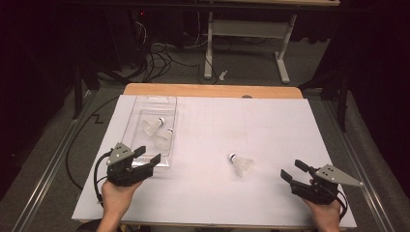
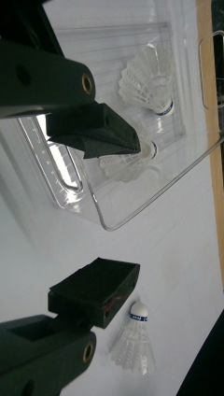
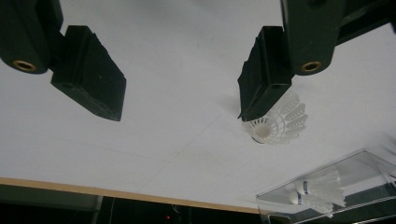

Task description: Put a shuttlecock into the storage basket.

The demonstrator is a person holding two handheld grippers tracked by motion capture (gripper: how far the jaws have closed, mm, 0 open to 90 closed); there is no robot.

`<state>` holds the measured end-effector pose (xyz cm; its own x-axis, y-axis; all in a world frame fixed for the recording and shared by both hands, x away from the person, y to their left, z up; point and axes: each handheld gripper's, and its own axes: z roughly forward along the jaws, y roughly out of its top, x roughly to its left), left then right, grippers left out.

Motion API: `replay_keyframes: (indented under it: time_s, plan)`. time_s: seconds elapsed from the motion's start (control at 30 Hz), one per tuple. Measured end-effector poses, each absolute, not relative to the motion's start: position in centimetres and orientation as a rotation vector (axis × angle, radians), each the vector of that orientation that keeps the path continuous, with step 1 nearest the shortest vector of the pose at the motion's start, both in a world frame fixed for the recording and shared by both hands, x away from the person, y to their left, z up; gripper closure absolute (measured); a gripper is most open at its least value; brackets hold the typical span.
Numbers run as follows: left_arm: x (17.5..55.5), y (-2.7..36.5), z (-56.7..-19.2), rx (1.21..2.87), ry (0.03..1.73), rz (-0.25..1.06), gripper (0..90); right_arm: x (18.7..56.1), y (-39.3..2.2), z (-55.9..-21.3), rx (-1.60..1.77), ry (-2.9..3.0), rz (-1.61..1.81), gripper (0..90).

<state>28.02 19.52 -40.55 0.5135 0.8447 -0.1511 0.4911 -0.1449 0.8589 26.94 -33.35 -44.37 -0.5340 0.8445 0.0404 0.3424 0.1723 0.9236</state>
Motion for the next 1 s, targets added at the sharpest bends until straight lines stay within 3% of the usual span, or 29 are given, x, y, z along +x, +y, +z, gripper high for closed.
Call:
replay_keyframes:
  time_s: [1.0]
  plan:
    - [29.1,16.8,-40.7,1.845,1.06,0.417,37.2,26.9,-33.4,-44.4,1.113,1.964,1.346,32.7]
